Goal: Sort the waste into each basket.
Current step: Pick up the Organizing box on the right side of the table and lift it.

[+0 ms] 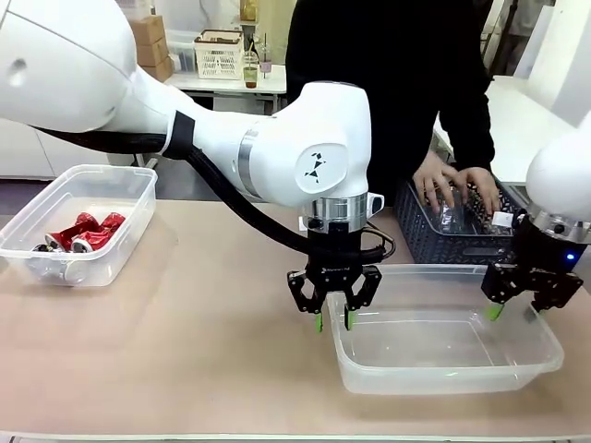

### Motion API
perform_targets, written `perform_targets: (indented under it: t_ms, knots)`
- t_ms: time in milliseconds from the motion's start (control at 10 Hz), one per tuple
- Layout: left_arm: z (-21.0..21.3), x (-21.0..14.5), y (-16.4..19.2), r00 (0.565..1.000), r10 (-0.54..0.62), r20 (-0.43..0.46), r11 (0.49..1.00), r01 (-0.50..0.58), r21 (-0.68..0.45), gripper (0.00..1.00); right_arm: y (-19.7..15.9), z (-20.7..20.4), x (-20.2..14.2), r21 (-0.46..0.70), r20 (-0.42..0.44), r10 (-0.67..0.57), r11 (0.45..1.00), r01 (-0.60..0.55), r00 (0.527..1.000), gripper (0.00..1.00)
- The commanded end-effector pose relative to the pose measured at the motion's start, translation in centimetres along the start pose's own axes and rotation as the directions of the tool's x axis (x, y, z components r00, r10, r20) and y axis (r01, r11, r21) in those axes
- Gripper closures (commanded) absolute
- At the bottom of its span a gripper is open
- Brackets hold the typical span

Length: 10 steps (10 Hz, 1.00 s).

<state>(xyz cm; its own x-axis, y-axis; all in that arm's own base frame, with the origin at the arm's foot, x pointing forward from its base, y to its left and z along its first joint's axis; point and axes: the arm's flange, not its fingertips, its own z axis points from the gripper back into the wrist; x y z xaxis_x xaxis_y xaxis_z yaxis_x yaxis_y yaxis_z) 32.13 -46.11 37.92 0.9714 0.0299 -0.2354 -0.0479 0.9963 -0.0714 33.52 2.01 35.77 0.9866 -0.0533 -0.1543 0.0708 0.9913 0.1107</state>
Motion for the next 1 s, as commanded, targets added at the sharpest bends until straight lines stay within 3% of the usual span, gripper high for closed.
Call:
perform_targets:
  t_ms: [0,500,800,900]
  knots:
    - [0.2,-0.1,-0.4,1.000,0.015,0.021,1.000,-0.016,0.025,1.00,-1.8,-7.1,-11.0,-0.036,0.019,0.014,0.999,-0.013,1.000,1.00]
    - [0.7,-0.4,0.1,0.999,0.027,0.022,1.000,-0.027,0.013,1.00,-1.8,-6.5,-11.1,-0.058,0.001,0.007,0.998,-0.007,1.000,1.00]
    - [4.0,-2.7,2.4,0.997,0.028,0.072,0.999,-0.027,-0.023,1.00,-0.8,-1.3,-11.6,-0.112,-0.039,-0.076,0.991,0.072,0.996,1.00]
    - [6.1,-3.9,4.2,0.982,0.095,0.164,0.995,-0.091,-0.035,1.00,0.4,1.0,-11.7,-0.099,-0.023,-0.062,0.993,0.060,0.998,1.00]
